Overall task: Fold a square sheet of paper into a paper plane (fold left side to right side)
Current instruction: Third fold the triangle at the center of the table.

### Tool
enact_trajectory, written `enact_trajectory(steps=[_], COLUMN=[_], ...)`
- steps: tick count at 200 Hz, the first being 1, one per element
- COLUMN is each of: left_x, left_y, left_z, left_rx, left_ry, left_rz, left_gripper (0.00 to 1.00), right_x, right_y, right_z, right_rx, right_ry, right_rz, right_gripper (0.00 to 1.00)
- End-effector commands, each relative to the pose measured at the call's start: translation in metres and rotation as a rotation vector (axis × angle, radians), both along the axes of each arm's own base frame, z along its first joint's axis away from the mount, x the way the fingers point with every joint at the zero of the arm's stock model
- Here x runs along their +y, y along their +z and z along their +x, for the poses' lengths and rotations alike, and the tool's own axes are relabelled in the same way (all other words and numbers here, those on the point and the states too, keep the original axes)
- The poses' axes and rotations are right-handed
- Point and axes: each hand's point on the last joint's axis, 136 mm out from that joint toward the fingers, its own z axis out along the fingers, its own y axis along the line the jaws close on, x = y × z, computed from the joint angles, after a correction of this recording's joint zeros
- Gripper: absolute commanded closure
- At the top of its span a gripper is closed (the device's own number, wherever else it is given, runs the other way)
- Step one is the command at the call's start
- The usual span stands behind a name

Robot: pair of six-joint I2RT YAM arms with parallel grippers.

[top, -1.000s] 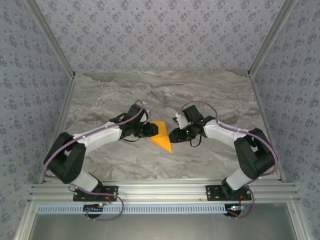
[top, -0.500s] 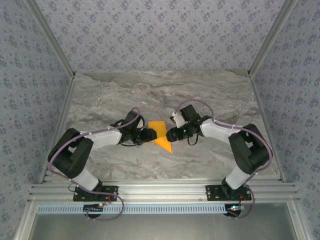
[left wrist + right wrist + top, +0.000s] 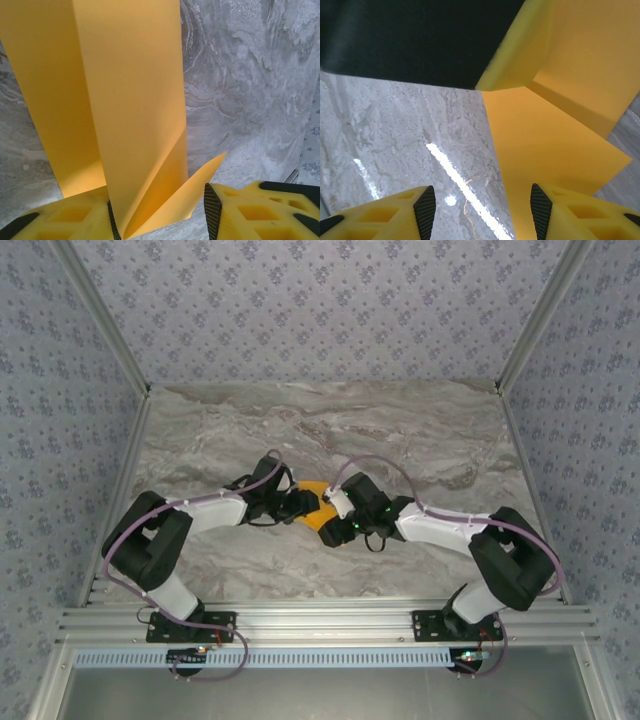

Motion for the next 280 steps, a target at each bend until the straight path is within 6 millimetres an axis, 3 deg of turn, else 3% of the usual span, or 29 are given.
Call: enact_trajectory(steps=[1,196,242,280], left_x=[-0.010,-0.011,-0.010,-0.009], left_y=[0.021,0.034,0.035,0.031], left_z=[0.008,0.020,0.024,0.023], left_rx=[-0.012,0.033,0.033,0.041], left_ry=[0.007,0.084,0.100,0.105], left_rz=[-0.055,-0.074,-0.077,-0.068], left_gripper=[0.54,0.55,0.73,0.76], right_x=[0.004,0.005,0.004,0.001], right_y=[-0.003,-0.030,-0.027,-0.025], right_z=[0.013,0.008,0.004,0.003], right_rx=[-0.072,-0.185,-0.210,-0.227], right_ry=[-0.006,0.027,0.029,0.031], right_rz=[-0.039,-0.222,-0.193,-0.181], right_gripper=[0.43,0.49,0.45,0.44])
